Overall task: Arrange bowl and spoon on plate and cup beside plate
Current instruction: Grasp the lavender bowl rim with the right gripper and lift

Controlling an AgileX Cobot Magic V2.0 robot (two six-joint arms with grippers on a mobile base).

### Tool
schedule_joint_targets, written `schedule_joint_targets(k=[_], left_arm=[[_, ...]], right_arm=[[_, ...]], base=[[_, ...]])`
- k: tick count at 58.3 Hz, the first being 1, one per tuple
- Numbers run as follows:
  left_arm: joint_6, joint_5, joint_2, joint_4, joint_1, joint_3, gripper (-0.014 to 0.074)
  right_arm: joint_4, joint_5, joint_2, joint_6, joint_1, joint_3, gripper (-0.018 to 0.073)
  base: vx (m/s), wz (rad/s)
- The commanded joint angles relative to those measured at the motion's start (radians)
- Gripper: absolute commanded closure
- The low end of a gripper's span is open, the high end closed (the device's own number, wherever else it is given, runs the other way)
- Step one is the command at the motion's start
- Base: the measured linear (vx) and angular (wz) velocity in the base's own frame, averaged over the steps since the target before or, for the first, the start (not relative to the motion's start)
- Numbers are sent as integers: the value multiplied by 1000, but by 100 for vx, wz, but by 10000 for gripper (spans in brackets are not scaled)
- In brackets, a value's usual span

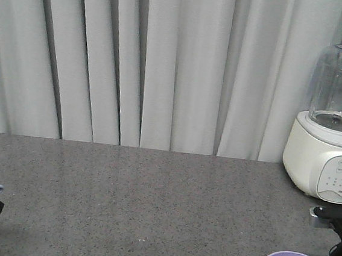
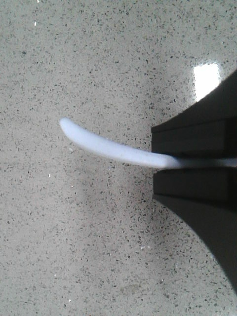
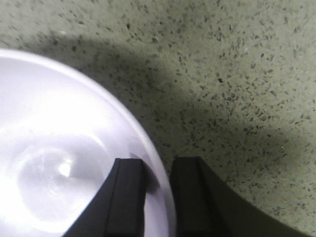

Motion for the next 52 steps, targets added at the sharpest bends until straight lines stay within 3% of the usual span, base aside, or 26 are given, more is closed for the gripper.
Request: schedule_joint_targets(k=[1,12,30,44,52], left_arm=[[-1,-45,-37,-6,-5,-28,602],[7,-122,-66,-8,-5,-35,602],[7,-246,-212,-12,-5,-57,602],[51,-316,-374,-4,-5,-50,602],[85,-388,-468,-5,-5,34,602]], right_arm=[[-15,-28,-29,-12,-3,-21,575],[-11,-72,-113,-63,2,-21,572],[79,-306,-413,-92,75,-21,571],[56,-290,-656,-83,79,-19,571],[18,-279,-761,-67,79,13,570]], base=[[0,0],[0,0],[0,0],[0,0],[0,0]])
